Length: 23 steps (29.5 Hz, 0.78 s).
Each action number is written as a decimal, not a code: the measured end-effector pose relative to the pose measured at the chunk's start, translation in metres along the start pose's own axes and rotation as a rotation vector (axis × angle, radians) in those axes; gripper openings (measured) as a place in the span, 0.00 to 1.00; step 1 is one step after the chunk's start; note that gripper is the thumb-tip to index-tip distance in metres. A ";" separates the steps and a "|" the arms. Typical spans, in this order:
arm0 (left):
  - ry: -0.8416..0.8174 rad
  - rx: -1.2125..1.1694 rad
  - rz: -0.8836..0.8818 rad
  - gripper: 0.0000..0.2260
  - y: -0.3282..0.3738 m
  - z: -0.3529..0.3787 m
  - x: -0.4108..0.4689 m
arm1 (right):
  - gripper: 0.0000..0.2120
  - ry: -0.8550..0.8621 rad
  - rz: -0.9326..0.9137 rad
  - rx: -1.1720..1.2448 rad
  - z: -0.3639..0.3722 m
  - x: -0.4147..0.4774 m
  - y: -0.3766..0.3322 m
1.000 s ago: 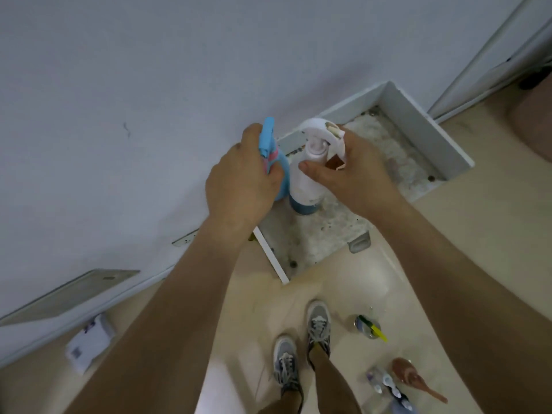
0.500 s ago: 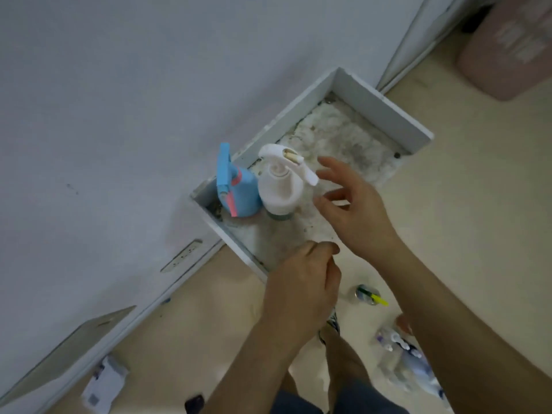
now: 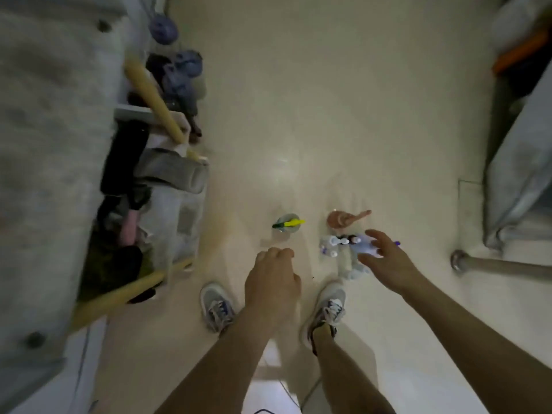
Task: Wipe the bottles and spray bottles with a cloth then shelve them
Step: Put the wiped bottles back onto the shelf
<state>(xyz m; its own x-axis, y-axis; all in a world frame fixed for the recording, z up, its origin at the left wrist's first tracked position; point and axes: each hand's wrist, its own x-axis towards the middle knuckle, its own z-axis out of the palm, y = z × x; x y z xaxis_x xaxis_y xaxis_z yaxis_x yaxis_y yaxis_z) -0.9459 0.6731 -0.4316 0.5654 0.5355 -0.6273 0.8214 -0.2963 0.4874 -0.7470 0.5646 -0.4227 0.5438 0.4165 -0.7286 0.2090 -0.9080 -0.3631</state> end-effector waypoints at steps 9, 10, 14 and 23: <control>0.087 0.504 0.024 0.39 -0.038 0.192 0.238 | 0.37 0.025 -0.101 -0.235 0.112 0.218 0.221; 0.080 0.508 0.001 0.39 -0.045 0.204 0.256 | 0.37 0.047 -0.162 -0.350 0.125 0.238 0.231; 0.125 0.564 -0.037 0.21 -0.057 0.227 0.297 | 0.37 0.051 -0.280 -0.524 0.149 0.295 0.249; -0.024 0.017 -0.121 0.06 -0.066 0.253 0.316 | 0.22 -0.145 -0.424 -0.809 0.162 0.350 0.260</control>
<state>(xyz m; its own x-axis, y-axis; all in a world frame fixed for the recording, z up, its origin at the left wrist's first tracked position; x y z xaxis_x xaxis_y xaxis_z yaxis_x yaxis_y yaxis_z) -0.8020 0.6615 -0.8159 0.4636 0.5490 -0.6955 0.8848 -0.2443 0.3969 -0.6339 0.4819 -0.8662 0.1967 0.6730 -0.7130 0.9011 -0.4107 -0.1391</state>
